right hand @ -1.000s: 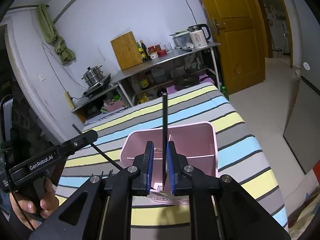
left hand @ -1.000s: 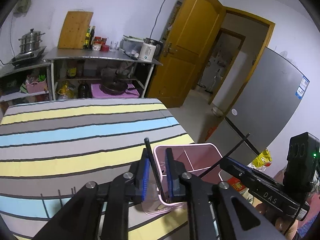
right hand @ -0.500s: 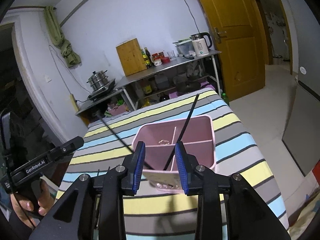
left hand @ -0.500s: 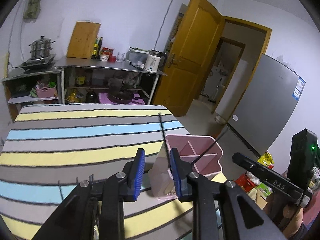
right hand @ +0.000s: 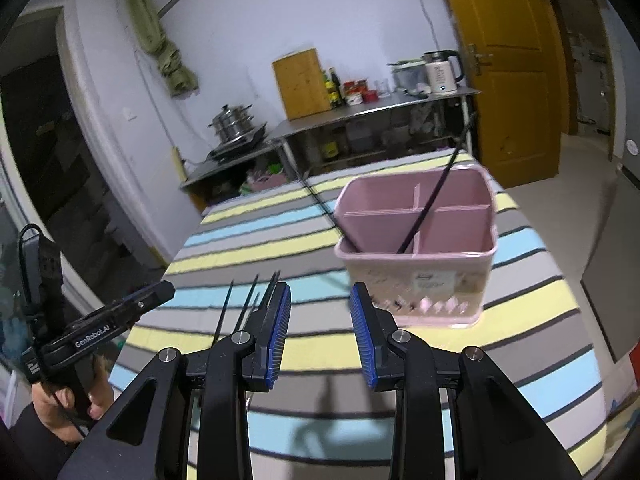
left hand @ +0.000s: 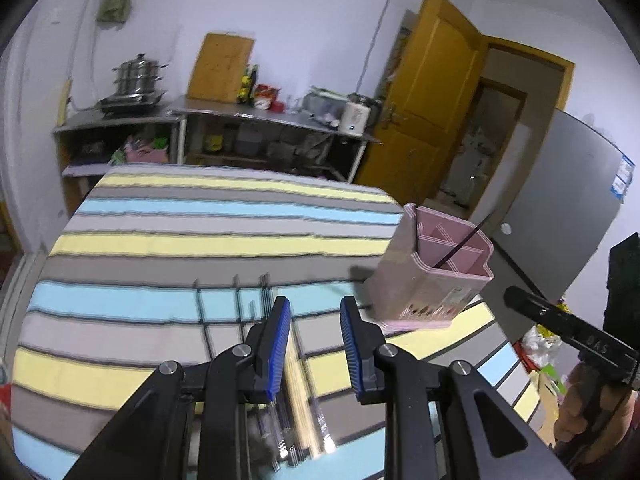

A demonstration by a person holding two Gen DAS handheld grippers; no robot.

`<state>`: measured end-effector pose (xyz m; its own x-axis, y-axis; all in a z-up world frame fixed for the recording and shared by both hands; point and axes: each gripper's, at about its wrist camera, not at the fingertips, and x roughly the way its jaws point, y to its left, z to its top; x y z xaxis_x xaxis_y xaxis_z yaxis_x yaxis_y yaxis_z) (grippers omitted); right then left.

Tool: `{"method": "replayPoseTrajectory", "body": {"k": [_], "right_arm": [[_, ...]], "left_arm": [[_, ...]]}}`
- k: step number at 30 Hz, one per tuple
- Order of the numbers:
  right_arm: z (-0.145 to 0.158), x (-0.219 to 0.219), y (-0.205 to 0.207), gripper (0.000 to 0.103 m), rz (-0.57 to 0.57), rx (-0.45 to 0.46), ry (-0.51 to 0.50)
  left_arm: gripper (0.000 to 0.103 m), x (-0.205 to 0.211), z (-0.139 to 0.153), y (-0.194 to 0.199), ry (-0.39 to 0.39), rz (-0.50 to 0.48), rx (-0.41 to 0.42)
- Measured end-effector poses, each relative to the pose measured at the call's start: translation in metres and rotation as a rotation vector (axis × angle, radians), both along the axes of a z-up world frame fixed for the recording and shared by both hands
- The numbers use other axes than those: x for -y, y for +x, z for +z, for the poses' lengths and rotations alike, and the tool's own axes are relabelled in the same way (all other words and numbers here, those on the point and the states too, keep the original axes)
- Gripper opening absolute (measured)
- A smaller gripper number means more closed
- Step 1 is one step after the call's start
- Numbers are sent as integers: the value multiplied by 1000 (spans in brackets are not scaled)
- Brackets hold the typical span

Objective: Organize utensils
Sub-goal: 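Open both tools to release the chopsticks and lift away from the holder, then close the left tool on a black chopstick while the right tool grasps another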

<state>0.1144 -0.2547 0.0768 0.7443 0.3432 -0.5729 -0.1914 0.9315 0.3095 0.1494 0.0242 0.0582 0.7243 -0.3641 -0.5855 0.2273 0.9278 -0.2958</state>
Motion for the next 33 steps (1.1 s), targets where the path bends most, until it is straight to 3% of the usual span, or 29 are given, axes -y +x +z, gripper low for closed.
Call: {"method": "replayPoseTrajectory", "body": {"k": [12,21,26,33], "right_arm": [[-33,-38,5,32,90,-79,-25],[-64,-63,20,30,131,-154,-43],[-82,-74,37,22,137,-198,-57],[-106,-98,64,19,161,-248,-88]], "left_arm": [[25,-36,-46,-2,21,101,-109],[26,-41,-84,38,81,132,-199],[25,-40,-100,63,100,134,-228],[25,-38,-117,85,143,132,-243]]}}
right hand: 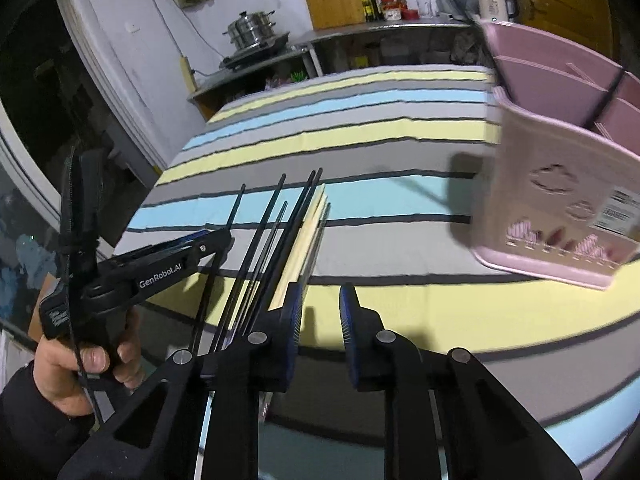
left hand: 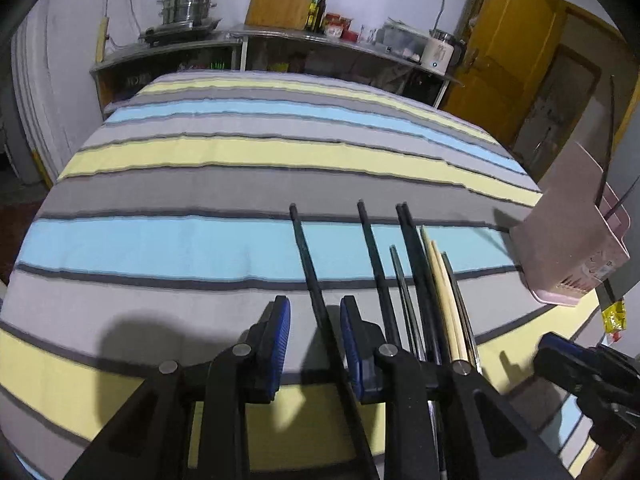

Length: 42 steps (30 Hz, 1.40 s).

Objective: Organize utensils
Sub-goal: 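Close the left tool on a black chopstick while the right tool grasps another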

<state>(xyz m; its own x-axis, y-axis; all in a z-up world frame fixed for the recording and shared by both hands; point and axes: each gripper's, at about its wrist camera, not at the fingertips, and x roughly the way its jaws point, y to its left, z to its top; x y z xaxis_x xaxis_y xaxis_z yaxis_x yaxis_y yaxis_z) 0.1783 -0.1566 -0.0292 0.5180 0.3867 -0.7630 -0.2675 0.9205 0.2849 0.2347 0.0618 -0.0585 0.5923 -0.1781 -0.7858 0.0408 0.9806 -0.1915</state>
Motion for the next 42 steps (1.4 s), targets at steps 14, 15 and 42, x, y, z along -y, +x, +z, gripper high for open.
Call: {"method": "replayPoseTrajectory", "body": {"k": [14,15,42], "right_arm": [[-26,-29,34,13,15,-38,-56],[-26,-30,35,13,16,-36,-63],[-25,-34,58,7,-21,-35,-168]], "left_arm": [[9,2,-3,-1,81,3,39],[9,1,-3,-1,79,5,39],[9,3,-2,18,108,2,-6]]}}
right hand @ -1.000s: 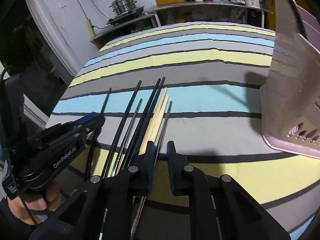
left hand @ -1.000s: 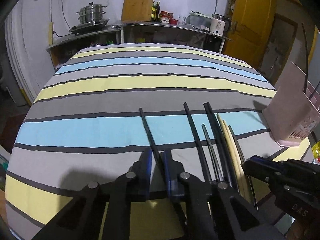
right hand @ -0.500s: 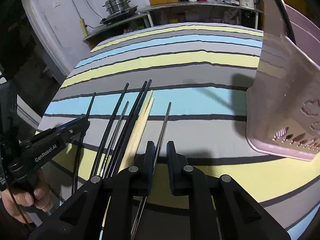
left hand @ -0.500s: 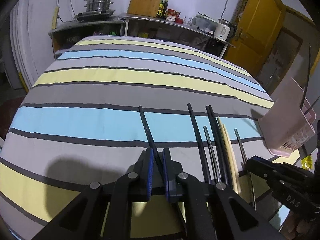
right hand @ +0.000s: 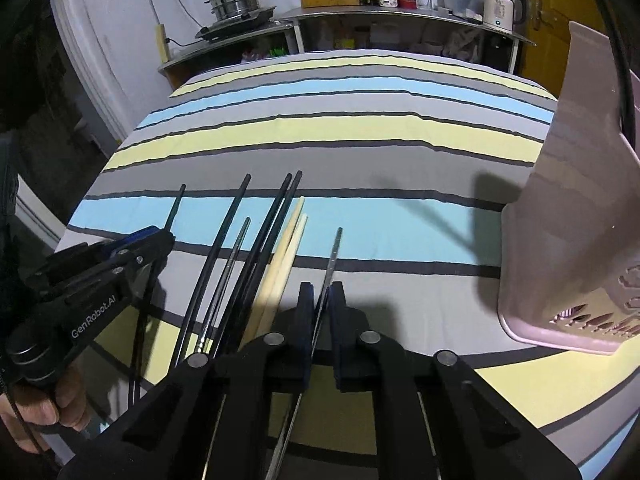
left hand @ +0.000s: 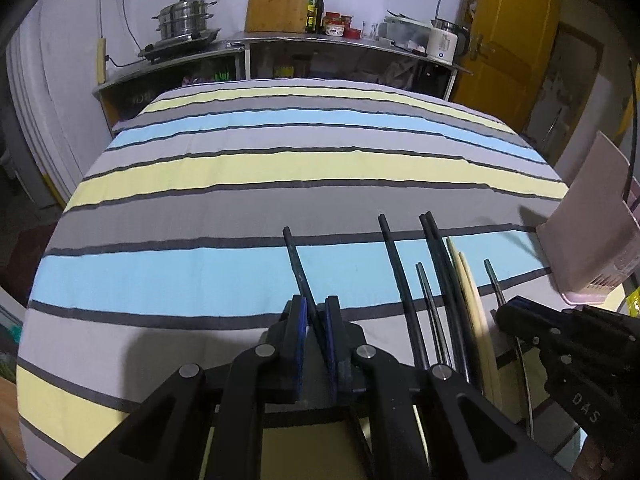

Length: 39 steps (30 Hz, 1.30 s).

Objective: Organize utensils
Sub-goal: 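Close the left tool on a black chopstick while the right tool grasps another, then carry the chopsticks with both tools and lower them into the pink holder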

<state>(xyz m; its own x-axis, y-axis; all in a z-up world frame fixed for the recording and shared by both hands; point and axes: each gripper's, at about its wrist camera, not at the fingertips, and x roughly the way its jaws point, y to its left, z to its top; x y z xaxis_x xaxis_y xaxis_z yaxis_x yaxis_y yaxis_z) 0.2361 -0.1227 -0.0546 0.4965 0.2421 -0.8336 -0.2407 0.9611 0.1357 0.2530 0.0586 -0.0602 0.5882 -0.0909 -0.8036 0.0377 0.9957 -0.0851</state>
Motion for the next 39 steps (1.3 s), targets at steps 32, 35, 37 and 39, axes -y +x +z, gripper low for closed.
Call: {"method": "replayPoseTrajectory", "body": {"k": [32,35,37,39], "right_arm": [[119,57,-79,5,-16,212,206],[124,61,-85,5,-19,224,212],[128,63,-87,5,-22,232,219],[133,66,-91,5,-24,240,225]], "left_arm": [[5,-21,142,-86,-228,-90,168],[5,-19,152,-93,-232,-103,180],[5,-20,157,-97,-235,-110,186],[5,-17,162,-101,-236,-117,193]]}}
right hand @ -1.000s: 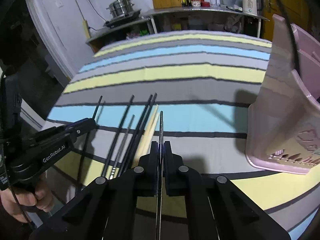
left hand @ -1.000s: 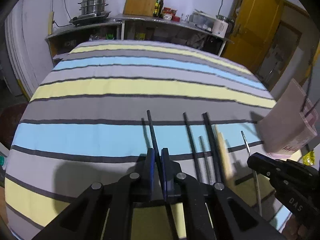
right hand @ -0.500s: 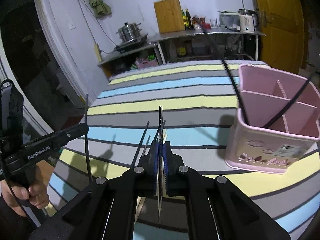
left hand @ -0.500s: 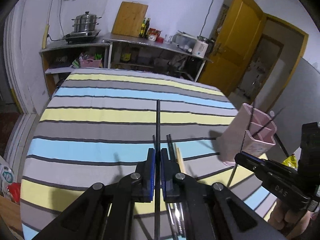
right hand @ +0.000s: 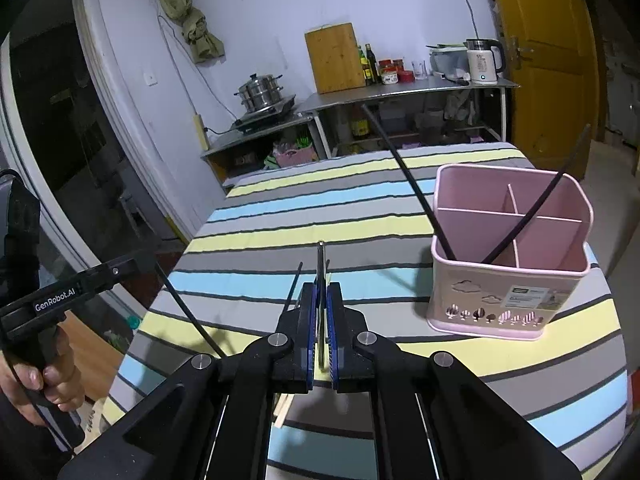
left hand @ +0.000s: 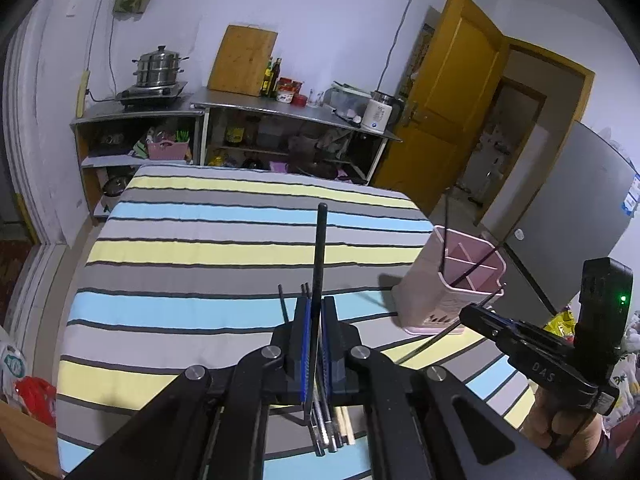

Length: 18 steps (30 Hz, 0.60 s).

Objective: Organize utensils
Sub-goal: 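Carry the chopsticks with both tools and lower them into the pink holder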

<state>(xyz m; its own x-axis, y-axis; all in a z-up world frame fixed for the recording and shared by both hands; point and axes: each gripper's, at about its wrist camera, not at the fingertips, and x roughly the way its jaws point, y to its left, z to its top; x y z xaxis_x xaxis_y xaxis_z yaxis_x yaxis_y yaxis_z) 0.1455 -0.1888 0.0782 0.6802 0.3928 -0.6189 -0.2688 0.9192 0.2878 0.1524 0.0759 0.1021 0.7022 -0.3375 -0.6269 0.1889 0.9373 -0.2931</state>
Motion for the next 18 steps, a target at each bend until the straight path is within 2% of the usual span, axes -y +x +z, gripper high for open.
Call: {"method": "replayPoseTrajectory", "body": {"k": [8,18], "right_arm": [[15,15,-8,5,-26,33,15],[32,56,-15,5,-104,64,26]], "left_arm": [[5,16,21,-3,-23,-46,21],[5,68,43,11,-48,-145,41]]}}
